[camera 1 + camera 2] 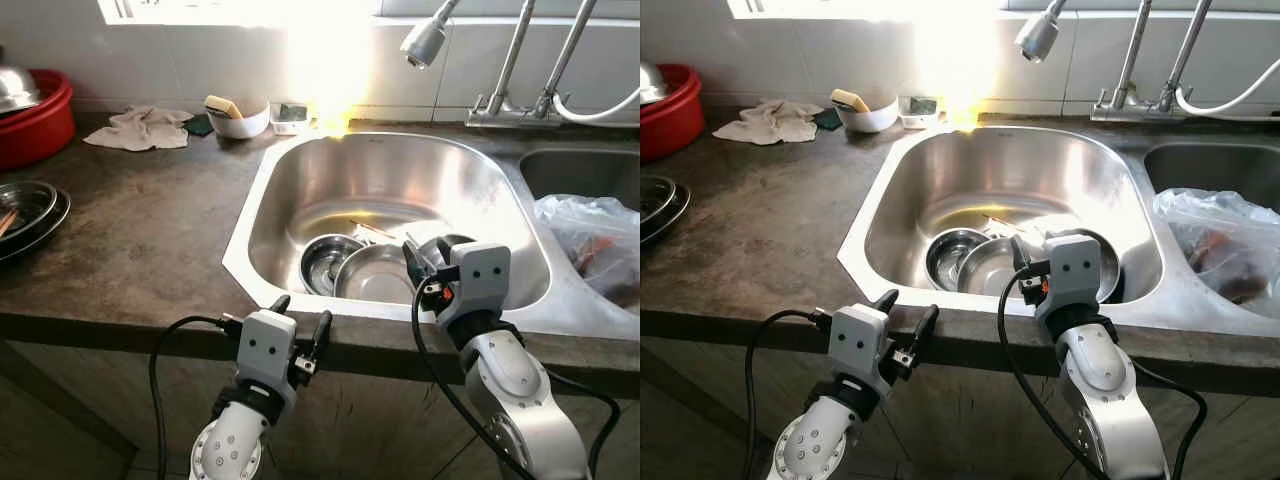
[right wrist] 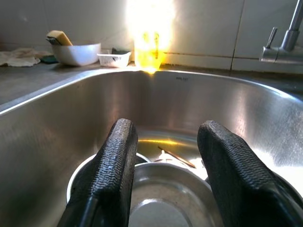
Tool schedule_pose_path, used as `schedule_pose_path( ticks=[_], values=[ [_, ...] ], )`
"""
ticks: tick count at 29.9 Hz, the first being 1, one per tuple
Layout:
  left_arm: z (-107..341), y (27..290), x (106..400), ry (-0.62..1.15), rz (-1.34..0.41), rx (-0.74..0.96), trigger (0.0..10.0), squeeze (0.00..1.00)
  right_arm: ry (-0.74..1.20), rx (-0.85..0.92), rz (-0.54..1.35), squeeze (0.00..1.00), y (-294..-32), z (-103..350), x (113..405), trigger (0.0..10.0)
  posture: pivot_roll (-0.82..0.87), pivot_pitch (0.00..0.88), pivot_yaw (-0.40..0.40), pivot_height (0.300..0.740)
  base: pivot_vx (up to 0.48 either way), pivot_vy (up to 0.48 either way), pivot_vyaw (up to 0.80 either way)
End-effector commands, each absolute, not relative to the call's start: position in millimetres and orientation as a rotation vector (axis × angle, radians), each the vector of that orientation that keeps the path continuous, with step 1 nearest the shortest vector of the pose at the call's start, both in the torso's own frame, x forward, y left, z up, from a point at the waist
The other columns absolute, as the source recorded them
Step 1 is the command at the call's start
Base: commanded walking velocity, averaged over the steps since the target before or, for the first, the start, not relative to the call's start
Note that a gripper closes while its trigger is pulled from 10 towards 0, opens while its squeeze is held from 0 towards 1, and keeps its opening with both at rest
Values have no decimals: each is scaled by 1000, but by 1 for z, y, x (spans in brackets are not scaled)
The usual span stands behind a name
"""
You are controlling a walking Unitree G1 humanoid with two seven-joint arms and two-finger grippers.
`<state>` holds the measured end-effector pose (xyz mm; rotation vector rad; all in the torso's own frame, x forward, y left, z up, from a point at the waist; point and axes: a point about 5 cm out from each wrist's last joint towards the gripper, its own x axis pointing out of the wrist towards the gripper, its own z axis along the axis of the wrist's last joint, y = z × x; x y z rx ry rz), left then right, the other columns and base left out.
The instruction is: Kitchen organization
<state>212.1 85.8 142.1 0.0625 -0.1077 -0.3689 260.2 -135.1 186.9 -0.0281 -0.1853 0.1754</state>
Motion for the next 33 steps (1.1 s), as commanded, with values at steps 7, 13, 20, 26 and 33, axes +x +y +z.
schedule_pose_path(
  ticks=[7, 13, 20, 26, 33],
  values=[
    [139, 87, 213, -111, -357, 65, 10000, 0, -244, -60, 221, 0, -126, 194, 256, 10000, 27, 35, -24, 740, 0, 127, 571],
    [138, 87, 212, -108, -358, 65, 10000, 0, -252, -54, 226, 0, -124, 195, 258, 10000, 27, 33, -23, 740, 0, 388, 800],
    [137, 88, 213, -109, -358, 69, 10000, 0, -252, -48, 217, 0, -125, 196, 259, 10000, 28, 37, -18, 740, 0, 438, 800],
    [137, 88, 214, -104, -353, 69, 10000, 0, -248, -50, 221, 0, -124, 196, 261, 10000, 26, 49, -14, 740, -80, 379, 800],
    [137, 88, 215, -101, -345, 74, 10000, 0, -234, -35, 229, 0, -121, 195, 263, 10000, 28, 58, -15, 740, 0, 87, 517]
  ],
)
